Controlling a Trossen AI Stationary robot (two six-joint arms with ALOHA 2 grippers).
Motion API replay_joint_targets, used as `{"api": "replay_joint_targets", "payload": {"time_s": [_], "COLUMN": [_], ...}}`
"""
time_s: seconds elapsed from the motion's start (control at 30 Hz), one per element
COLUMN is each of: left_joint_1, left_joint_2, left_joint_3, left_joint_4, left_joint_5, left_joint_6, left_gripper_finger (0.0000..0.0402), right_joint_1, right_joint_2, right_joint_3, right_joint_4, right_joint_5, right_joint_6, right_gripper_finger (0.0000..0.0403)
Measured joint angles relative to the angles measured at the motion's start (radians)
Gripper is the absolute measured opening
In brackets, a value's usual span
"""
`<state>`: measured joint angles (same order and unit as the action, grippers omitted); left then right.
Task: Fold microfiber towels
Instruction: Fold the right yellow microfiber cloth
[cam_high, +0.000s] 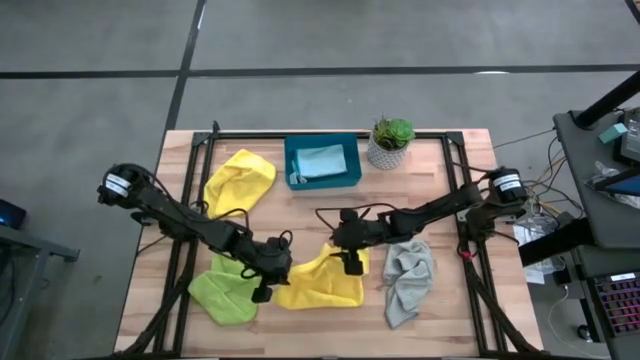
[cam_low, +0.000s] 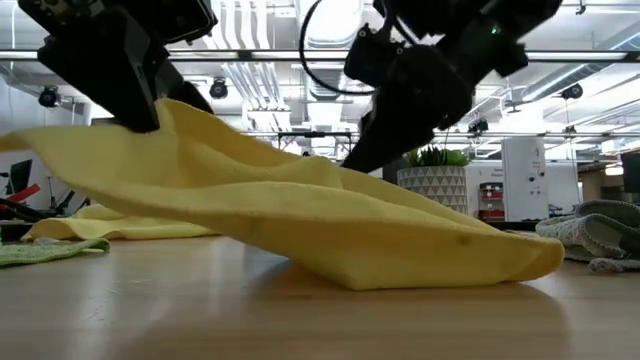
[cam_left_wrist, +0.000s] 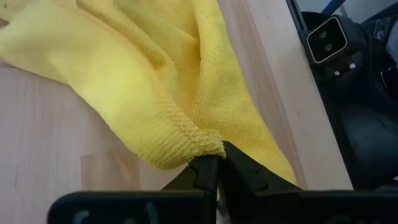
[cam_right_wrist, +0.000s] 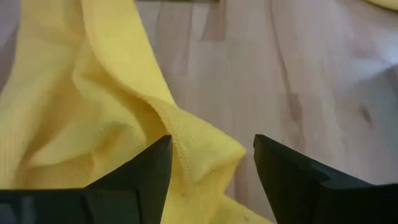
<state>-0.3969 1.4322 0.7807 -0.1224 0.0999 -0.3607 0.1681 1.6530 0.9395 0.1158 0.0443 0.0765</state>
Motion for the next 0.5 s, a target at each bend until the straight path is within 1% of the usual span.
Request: {"api": "replay_joint_targets", "payload": {"time_s": [0.2, 0.33, 0.43, 0.5], "left_joint_1": [0.0, 0.0, 0.0, 0.0], "left_joint_2": [0.0, -0.002, -0.002, -0.002], "left_joint_3": [0.001, 0.001, 0.001, 0.001], "left_joint_4": [0.002, 0.003, 0.001, 0.001], "left_joint_5": [-0.001, -0.001, -0.001, 0.0], "left_joint_6": [0.0, 0.0, 0.0, 0.0], "left_gripper_finger": [0.0, 0.0, 0.0, 0.0], "right_joint_1": [0.001, 0.001, 0.001, 0.002], "right_joint_2": [0.063, 0.1, 0.117, 0.122], "right_joint_3": [-0.005, 0.017, 0.043, 0.056], "right_joint_4": [0.054, 0.084, 0.085, 0.084], "right_joint_5": [-0.027, -0.041, -0.06, -0.059], "right_joint_6": [0.0, -0.04, -0.07, -0.099], "right_gripper_finger": [0.0188, 0.0168, 0.0132, 0.0091]}}
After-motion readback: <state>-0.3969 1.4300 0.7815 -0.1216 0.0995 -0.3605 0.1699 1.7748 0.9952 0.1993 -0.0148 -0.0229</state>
